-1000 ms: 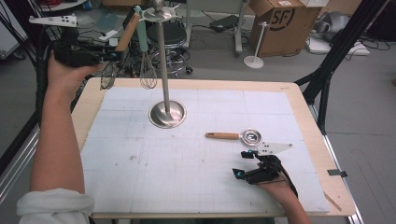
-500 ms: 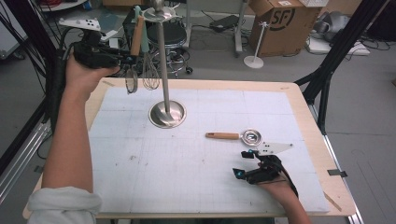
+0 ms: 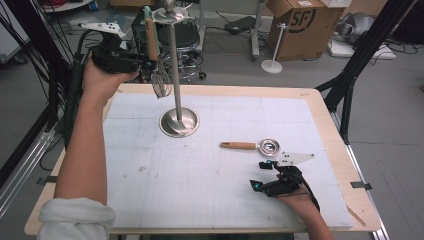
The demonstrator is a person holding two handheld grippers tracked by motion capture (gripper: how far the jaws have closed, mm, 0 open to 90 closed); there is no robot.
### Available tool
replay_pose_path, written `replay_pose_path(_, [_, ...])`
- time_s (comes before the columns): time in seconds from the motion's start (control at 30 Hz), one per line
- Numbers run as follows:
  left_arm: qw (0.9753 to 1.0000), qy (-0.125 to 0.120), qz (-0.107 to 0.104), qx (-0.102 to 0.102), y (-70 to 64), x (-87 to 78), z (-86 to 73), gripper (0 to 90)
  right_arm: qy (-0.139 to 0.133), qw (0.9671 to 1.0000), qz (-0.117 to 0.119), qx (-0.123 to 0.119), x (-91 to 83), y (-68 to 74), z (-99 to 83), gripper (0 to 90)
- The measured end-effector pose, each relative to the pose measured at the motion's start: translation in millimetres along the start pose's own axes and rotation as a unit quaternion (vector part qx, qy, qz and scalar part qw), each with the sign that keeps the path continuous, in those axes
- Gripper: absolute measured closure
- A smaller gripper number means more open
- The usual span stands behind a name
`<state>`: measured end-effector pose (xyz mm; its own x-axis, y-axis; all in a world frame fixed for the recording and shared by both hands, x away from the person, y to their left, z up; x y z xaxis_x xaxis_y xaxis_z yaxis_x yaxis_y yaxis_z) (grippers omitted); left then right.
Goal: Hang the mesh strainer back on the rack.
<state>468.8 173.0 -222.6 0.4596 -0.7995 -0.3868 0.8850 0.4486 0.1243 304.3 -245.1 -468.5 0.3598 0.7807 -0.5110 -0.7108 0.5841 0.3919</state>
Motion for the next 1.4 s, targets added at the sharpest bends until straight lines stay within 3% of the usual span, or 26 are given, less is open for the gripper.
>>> replay_pose_path(0.13, [0.9987, 0.038, 0.032, 0.008, 0.5, 5.5, -4.0, 56.1, 0.001, 1.0000, 0.000, -0.002, 0.1, -0.3, 0.0, 16.8])
replay_pose_path(0.4, [0.9989, 0.029, 0.035, 0.006, -5.5, 7.4, -10.1, 45.9, 0.002, 1.0000, -0.001, -0.001, 0.2, -0.2, -0.5, 16.8])
replay_pose_path(0.7, [0.9997, 0.025, 0.004, 0.003, -25.4, 11.0, -24.8, 38.5, 0.001, 1.0000, 0.000, -0.002, -0.2, 0.7, -0.4, 16.8])
replay_pose_path(0.8, [0.9996, 0.028, 0.003, 0.002, -31.6, 11.8, -29.2, 35.8, 0.000, 1.0000, 0.001, -0.002, -0.5, 1.1, -0.2, 16.8])
replay_pose_path(1.03, [0.9998, 0.006, -0.018, -0.001, -48.7, 15.2, -38.4, 30.1, 0.001, 1.0000, 0.002, 0.000, -0.7, 2.0, -0.3, 16.8])
replay_pose_path(1.4, [0.9979, 0.006, -0.063, 0.015, -81.7, 35.5, -54.8, 23.3, 0.000, 1.0000, 0.002, -0.003, -0.3, 1.8, -0.2, 16.8])
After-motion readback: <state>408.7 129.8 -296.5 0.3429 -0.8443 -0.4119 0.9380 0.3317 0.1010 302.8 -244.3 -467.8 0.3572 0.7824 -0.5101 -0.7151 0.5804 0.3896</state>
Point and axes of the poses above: each handheld gripper's, and its own axes: x roughly forward along the jaws, z roughly out of its top, y roughly to its left, the point moved 5 cm from there along x, roughly forward along the jaws, and after that the axes turned 14 degrees about x, right-handed, at the moved point
